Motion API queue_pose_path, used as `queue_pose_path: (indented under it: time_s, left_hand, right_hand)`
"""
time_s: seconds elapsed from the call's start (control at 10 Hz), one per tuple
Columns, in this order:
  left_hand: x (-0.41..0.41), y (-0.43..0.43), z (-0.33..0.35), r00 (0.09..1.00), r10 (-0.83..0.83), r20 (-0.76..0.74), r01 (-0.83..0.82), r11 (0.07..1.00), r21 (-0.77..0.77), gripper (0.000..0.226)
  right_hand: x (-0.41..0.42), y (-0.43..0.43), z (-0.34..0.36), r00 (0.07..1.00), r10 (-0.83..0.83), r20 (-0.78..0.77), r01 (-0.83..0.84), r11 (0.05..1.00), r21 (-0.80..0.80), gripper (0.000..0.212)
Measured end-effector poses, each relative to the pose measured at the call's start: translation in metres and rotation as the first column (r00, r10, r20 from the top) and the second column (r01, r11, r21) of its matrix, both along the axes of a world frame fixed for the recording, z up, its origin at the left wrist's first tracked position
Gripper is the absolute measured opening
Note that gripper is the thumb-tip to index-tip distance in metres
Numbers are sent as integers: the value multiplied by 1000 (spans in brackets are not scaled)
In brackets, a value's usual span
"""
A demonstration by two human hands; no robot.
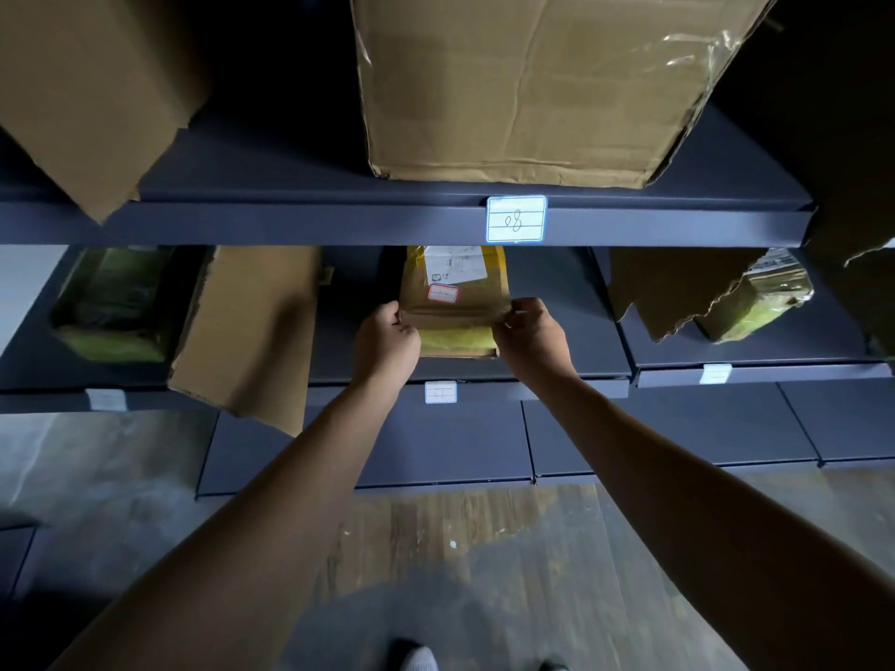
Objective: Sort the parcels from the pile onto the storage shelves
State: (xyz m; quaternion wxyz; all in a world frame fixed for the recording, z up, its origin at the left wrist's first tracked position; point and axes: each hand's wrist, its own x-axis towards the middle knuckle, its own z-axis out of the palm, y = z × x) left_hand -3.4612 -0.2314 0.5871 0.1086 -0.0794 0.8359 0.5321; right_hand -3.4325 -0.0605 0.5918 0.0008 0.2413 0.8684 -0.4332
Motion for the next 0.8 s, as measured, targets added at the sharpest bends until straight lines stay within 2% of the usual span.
queue_pose_path:
  time_s: [0.1,0.2,0.4,0.6,0.8]
  left_hand:
    - [-5,-1,-5,999,-26,33,24,999,46,51]
    - [-5,-1,1,993,-46,109,41,998,48,60]
    - [8,14,25,987,-68,147,68,998,5,56]
    - [20,15,43,996,-29,80,34,998,-55,57]
    - [62,6,70,998,-37,50,34,998,53,43]
  right_hand:
    - [-3,-1,5,1000,30,-2,-30,1000,6,35]
    - [-2,-1,11,997,73,17,-73,997,6,41]
    - [8,-2,25,989,120,83,-117,992,-38,49]
    - [33,-6,53,995,85,54,-78,991,-110,55]
    - [74,-2,98,990,132,-40,-136,983,-121,40]
